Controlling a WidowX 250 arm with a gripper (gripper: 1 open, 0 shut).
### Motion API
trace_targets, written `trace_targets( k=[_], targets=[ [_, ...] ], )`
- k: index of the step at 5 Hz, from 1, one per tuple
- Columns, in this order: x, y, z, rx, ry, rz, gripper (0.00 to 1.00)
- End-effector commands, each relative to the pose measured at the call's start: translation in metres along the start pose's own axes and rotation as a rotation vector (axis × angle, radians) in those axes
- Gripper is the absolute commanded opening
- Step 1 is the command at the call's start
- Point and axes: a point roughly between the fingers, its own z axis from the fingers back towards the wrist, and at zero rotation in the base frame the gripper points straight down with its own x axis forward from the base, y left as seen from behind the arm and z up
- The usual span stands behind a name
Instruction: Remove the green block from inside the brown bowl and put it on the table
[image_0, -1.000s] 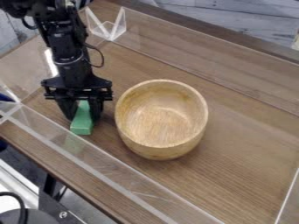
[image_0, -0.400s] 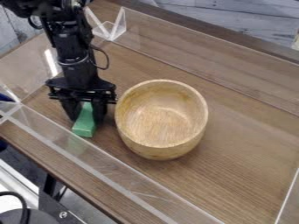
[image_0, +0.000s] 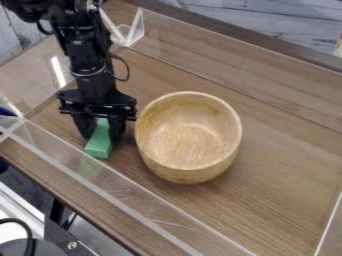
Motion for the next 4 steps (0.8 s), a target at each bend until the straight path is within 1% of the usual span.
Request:
trace_targets(
  k=[1, 2, 3, 4],
  targets=[
    [0.0062, -0.0066, 0.0068, 0.009, -0.02, -0.068, 0.0],
    [0.0046, -0.0026, 0.0059, 0.018, -0.037, -0.049, 0.0],
    [0.0102, -0.0003, 0.0078, 0.059, -0.048, -0.04, 1.0],
    [0.0112, -0.0045, 0.0139, 0.027, -0.039, -0.075, 1.0]
  ],
)
